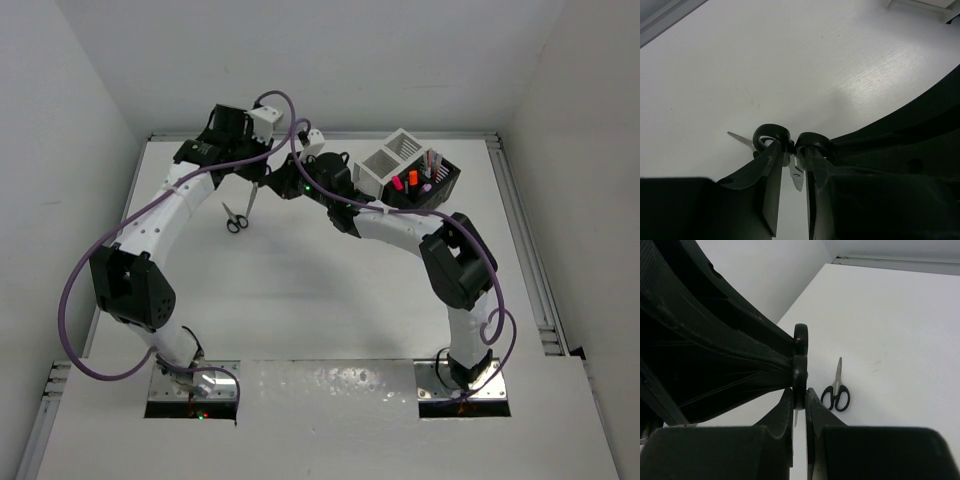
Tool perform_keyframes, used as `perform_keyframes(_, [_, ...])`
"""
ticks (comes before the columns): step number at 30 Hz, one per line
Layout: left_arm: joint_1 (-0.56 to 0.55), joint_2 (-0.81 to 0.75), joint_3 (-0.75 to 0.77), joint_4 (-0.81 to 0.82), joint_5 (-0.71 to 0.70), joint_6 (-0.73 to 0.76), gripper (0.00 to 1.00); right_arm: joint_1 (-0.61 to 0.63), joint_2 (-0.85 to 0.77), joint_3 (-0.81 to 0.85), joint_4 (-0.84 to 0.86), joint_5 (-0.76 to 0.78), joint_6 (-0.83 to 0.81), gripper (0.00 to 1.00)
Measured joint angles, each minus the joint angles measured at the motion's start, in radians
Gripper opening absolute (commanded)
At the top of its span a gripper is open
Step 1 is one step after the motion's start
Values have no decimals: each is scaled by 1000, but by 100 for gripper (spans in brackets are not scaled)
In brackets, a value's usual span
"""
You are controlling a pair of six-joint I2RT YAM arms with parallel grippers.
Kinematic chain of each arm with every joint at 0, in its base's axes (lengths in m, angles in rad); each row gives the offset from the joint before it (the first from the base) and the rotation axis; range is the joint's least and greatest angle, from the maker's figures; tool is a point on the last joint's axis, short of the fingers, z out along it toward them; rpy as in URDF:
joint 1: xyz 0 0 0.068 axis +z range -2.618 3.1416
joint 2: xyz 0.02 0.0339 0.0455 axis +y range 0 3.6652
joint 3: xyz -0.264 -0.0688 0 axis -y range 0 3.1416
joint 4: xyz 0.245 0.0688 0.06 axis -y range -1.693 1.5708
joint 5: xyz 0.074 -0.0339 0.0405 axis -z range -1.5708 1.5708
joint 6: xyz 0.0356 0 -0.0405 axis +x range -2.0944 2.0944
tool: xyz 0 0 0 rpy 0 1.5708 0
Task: Sort the stationery into containers
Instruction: Place the scissors in the storage box.
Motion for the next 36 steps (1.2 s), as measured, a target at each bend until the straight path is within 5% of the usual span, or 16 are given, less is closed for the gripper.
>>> perform_keyframes(11, [-28, 0, 6, -3, -16, 16, 8, -3, -33, -65, 53, 18, -19, 0])
perform_keyframes(25, [-52, 0, 6, -45, 21, 38, 48, -42, -64, -153, 85, 43, -29, 0])
perform_keyframes(36, [-53, -1, 68, -100, 23, 46, 64, -156, -75, -158, 61, 89, -71, 0])
